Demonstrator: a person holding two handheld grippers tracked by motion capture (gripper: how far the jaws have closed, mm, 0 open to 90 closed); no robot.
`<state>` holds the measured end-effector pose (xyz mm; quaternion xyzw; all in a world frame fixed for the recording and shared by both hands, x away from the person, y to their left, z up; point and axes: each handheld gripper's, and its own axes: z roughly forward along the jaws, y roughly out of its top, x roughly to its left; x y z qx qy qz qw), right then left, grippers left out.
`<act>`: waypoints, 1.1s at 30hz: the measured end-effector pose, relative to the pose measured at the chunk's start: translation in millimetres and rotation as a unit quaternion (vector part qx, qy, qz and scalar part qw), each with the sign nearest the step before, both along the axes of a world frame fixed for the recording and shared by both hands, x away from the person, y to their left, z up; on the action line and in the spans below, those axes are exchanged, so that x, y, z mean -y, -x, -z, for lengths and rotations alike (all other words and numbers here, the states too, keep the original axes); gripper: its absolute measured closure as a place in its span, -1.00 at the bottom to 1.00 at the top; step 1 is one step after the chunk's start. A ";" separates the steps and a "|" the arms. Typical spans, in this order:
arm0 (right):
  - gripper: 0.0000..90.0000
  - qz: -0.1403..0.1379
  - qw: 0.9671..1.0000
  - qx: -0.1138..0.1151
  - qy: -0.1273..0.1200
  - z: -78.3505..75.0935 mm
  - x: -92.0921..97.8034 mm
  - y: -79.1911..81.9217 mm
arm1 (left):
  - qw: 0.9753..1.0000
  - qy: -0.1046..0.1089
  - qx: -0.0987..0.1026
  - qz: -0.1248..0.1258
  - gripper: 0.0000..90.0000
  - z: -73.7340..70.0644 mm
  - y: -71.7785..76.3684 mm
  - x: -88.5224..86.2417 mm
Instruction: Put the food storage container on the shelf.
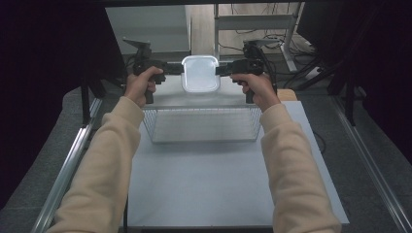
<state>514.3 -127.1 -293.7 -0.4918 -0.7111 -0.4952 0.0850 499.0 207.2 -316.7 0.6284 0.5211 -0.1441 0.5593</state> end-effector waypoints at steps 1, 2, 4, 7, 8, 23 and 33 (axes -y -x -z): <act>0.60 0.002 1.000 -0.005 -0.004 1.0 -0.4 -1.5 | 1.000 0.005 -0.006 -0.001 0.68 1.8 -1.6 -0.9; 0.60 0.004 1.000 -0.005 -0.006 2.2 -0.7 -2.7 | 1.000 0.009 -0.009 -0.001 0.68 3.2 -3.0 -1.4; 0.58 0.010 1.000 -0.010 -0.010 3.8 -1.5 -4.5 | 1.000 0.009 -0.013 -0.003 0.65 5.5 -5.0 -1.5; 0.54 0.017 1.000 -0.016 -0.010 7.1 -3.1 -6.9 | 1.000 -0.004 -0.020 -0.009 0.58 8.9 -6.9 -0.1; 0.53 0.019 1.000 -0.018 -0.007 8.1 -3.6 -7.3 | 1.000 -0.010 -0.020 -0.012 0.60 10.2 -7.3 0.5; -0.17 0.025 0.997 0.074 0.015 -4.1 -2.5 14.7 | 0.995 -0.060 0.068 -0.039 -0.13 -11.0 20.1 3.9; -0.33 -0.003 0.984 0.164 0.072 -1.9 16.0 57.8 | 0.977 -0.140 0.155 -0.047 -0.32 -20.9 80.5 -0.6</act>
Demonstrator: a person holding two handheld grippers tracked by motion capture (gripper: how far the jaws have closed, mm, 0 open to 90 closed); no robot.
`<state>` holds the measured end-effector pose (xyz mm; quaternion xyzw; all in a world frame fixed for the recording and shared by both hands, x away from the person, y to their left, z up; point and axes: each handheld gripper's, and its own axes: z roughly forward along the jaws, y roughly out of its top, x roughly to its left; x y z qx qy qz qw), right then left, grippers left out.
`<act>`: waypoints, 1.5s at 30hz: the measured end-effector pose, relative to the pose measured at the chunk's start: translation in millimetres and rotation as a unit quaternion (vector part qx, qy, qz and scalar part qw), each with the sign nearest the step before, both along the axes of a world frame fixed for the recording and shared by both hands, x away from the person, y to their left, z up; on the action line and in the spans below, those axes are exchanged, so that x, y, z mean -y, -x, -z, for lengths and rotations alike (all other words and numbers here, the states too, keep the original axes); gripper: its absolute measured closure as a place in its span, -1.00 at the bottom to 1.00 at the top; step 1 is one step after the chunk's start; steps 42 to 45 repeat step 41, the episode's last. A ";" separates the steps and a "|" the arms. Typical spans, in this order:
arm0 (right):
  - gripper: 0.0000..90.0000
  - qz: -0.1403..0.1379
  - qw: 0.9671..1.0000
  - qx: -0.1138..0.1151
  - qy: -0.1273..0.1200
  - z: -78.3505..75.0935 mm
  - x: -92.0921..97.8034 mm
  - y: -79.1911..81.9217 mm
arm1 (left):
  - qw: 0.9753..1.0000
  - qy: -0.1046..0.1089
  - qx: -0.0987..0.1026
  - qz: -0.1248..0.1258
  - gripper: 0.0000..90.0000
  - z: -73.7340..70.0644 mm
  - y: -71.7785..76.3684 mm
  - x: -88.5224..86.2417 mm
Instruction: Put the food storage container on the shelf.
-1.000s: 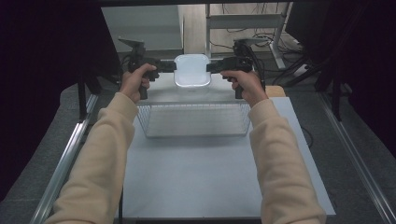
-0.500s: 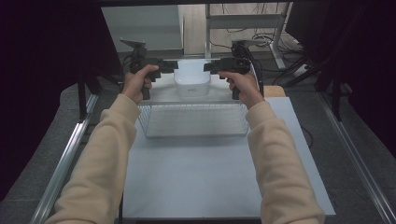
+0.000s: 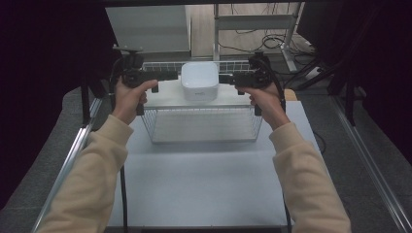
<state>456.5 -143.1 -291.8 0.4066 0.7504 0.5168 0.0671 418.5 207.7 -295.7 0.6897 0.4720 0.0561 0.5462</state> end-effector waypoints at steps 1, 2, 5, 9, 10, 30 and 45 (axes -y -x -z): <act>-0.33 -0.001 1.000 0.007 0.003 1.7 2.8 4.4 | 1.000 -0.006 0.004 0.003 -0.32 0.9 6.5 -1.3; -0.33 -0.004 1.000 0.011 0.005 3.6 5.5 9.0 | 1.000 -0.011 0.009 0.003 -0.33 2.4 13.1 -2.6; -0.33 -0.006 0.999 0.026 0.016 9.5 12.8 22.2 | 0.999 -0.026 0.019 0.002 -0.34 9.3 32.1 -6.1; -0.32 -0.017 0.998 0.049 0.029 22.6 24.0 47.6 | 0.999 -0.041 0.035 0.003 -0.35 23.7 58.8 -10.6; -0.32 -0.019 0.998 0.053 0.030 26.5 27.0 53.9 | 0.998 -0.045 0.039 0.004 -0.35 28.6 65.8 -11.3; -0.37 -0.009 0.996 0.048 0.072 140.7 81.6 150.0 | 0.994 -0.113 0.002 0.011 -0.38 146.8 157.1 -11.5; -0.45 -0.009 0.994 0.056 0.091 153.0 81.0 155.1 | 0.993 -0.120 -0.006 -0.001 -0.40 158.1 160.6 -16.3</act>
